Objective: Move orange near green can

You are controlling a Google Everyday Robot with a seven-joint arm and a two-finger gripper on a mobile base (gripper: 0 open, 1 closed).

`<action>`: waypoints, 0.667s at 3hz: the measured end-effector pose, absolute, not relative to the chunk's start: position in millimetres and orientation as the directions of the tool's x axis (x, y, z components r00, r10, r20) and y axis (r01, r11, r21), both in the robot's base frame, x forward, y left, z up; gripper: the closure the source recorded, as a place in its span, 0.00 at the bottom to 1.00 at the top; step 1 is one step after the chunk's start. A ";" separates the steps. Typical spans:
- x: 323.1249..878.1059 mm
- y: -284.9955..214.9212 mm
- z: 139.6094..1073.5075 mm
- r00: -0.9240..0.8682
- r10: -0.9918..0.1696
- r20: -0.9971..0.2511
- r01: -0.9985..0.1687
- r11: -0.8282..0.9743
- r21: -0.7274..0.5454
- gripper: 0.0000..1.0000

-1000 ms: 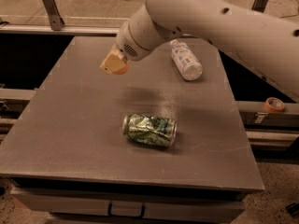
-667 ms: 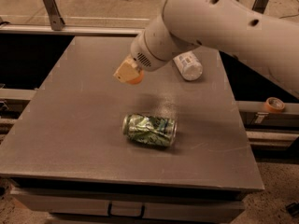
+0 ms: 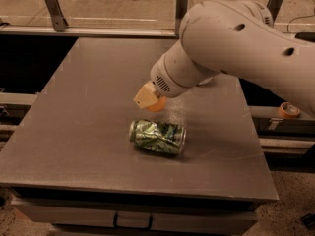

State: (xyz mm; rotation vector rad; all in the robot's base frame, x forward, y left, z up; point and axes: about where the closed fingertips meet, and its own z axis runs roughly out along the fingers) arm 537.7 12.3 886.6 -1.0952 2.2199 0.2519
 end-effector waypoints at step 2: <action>530.3 13.7 862.4 -0.518 -0.621 -0.588 -0.746 0.664 -0.045 0.35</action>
Offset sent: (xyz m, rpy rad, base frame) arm -0.0070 0.0001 -0.0354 0.0056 0.1086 -0.0595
